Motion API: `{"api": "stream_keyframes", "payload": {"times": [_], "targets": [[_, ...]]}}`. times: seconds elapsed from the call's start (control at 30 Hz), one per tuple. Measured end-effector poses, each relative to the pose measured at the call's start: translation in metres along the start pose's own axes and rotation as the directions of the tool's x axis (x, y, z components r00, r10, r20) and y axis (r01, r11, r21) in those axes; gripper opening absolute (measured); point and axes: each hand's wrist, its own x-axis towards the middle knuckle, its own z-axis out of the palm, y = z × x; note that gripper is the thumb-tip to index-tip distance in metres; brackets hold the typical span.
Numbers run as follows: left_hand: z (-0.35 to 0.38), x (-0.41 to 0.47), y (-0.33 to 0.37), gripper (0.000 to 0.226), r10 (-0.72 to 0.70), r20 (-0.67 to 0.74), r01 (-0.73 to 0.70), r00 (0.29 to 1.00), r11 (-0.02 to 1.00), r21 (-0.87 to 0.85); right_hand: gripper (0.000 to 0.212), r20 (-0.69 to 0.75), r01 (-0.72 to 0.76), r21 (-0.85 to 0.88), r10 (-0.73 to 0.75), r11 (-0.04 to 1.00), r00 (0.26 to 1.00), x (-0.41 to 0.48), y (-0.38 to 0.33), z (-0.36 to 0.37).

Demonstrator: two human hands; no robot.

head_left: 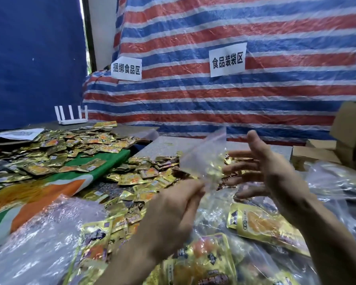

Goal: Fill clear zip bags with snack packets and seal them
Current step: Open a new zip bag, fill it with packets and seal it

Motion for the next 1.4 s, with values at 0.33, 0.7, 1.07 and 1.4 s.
{"api": "stream_keyframes", "payload": {"times": [0.33, 0.7, 1.07, 1.4], "targets": [[0.018, 0.014, -0.022, 0.039, -0.074, 0.443, 0.096, 0.894, 0.995, -0.026, 0.007, 0.036, 0.024, -0.236, -0.016, 0.971, 0.999, -0.005, 0.002, -0.006], [0.008, 0.081, -0.009, 0.039, -0.382, 0.563, 0.614, 0.733, 0.727, -0.307, 0.022, 0.381, 0.161, -0.349, -0.017, 0.923, 0.924, -0.016, -0.009, 0.002], [-0.006, 0.081, -0.012, 0.013, -0.191, 0.712, 0.624, 0.676, 0.662, -0.415, 0.034, 0.045, -0.161, -0.288, 0.182, 0.944, 0.982, -0.005, -0.003, 0.004], [-0.017, 0.082, -0.027, 0.03, -0.389, 0.569, 0.657, 0.725, 0.637, -0.402, 0.019, 0.139, -0.18, -0.257, 0.22, 0.95, 0.966, -0.007, -0.007, -0.015]]}}
